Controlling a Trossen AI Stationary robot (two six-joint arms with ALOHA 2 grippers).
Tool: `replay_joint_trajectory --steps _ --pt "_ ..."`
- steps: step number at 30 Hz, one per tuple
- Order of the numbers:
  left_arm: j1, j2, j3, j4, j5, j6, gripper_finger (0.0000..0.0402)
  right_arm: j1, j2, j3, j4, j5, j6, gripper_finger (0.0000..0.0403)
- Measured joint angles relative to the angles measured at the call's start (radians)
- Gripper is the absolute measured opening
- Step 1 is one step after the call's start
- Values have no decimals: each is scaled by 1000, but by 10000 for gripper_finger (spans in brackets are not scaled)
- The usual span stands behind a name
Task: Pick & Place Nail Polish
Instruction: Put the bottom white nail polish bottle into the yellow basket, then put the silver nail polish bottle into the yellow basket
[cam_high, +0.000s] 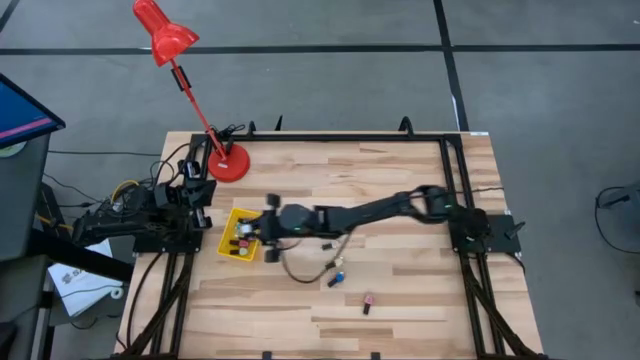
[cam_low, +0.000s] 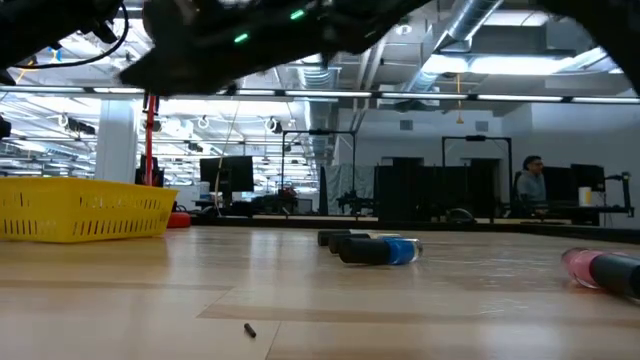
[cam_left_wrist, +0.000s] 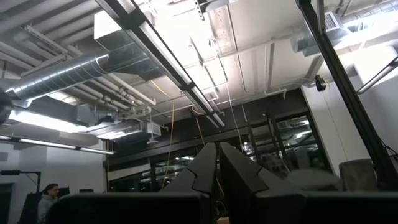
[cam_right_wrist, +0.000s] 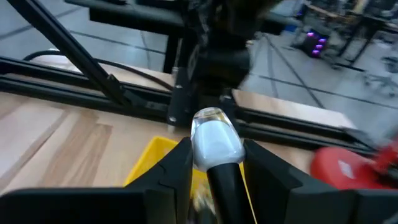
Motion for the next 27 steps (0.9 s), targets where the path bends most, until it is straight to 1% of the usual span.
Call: replay_joint_trajectory --steps 4,7,10,11,13,19,23,27 --pt "0 0 0 0 0 0 14 -15 183 262 -110 -64 20 113" --pt "0 0 0 0 0 0 14 -25 295 439 -213 -74 27 113" --pt "0 0 0 0 0 0 14 -26 388 579 -326 -74 30 113" --pt "0 0 0 0 0 0 14 -26 403 588 -337 -74 32 113" --pt "0 0 0 1 0 0 14 -26 408 557 -311 -74 47 113" --pt "0 0 0 4 0 0 14 -31 407 559 -381 -74 72 119" --pt "0 0 0 4 0 0 14 -32 407 558 -383 -72 73 144" --pt "0 0 0 4 0 0 14 -31 407 558 -384 -73 72 185"
